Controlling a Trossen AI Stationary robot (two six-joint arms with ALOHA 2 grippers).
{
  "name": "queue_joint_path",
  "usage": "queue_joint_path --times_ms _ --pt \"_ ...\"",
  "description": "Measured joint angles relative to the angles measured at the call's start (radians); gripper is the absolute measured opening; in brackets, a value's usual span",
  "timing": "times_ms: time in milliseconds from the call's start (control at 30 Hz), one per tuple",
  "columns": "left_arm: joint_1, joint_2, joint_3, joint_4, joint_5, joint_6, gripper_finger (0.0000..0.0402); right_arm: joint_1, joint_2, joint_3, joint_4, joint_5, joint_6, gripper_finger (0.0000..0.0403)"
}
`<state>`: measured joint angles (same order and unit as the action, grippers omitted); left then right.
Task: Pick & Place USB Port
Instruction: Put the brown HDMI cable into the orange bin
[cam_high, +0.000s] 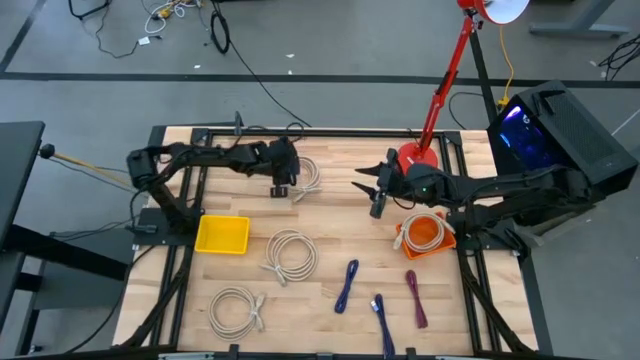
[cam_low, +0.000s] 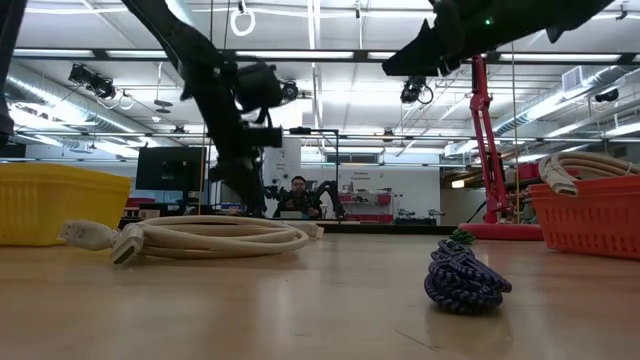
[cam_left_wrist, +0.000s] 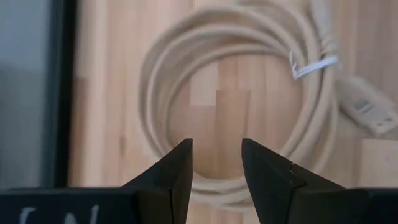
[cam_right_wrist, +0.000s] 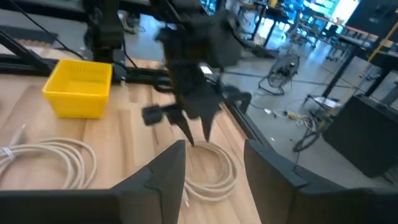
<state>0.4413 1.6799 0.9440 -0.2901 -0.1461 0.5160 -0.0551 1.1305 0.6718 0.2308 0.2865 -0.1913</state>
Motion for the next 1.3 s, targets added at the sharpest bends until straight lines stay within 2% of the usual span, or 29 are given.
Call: queue_joint_path --times_ms 133,367,533,700,867,933,1033,1300 --pt "0.023 0.046 0.000 -0.024 0.111 0.011 0.0142 0.000 0.000 -0.028 0.028 0.001 0.000 0.0166" --pt "0.006 0.062 0.007 -0.060 0.118 0.020 0.0142 -0.001 0.000 -0.033 0.058 0.002 -0.002 0.0166" --pt "0.007 0.061 0.097 -0.097 0.123 0.021 0.0142 -0.005 0.003 -0.033 0.071 0.002 -0.001 0.0166" --pt "0.002 0.060 0.197 -0.206 0.241 0.020 0.0142 -0.005 0.003 -0.033 0.052 0.001 0.019 0.0166" --pt "-0.037 0.059 0.228 -0.393 0.238 -0.003 0.0142 -0.005 0.003 -0.033 0.051 0.001 0.017 0.0166" --pt "-0.057 0.062 0.227 -0.431 0.206 -0.004 0.0142 -0.005 0.003 -0.033 0.053 0.001 0.010 0.0166" --pt "-0.078 0.073 0.227 -0.428 0.156 0.008 0.0142 -0.005 0.003 -0.033 0.059 0.001 0.006 0.0166" --pt "-0.079 0.120 0.227 -0.405 0.116 0.015 0.0142 0.003 0.003 -0.033 0.052 -0.018 0.012 0.0166"
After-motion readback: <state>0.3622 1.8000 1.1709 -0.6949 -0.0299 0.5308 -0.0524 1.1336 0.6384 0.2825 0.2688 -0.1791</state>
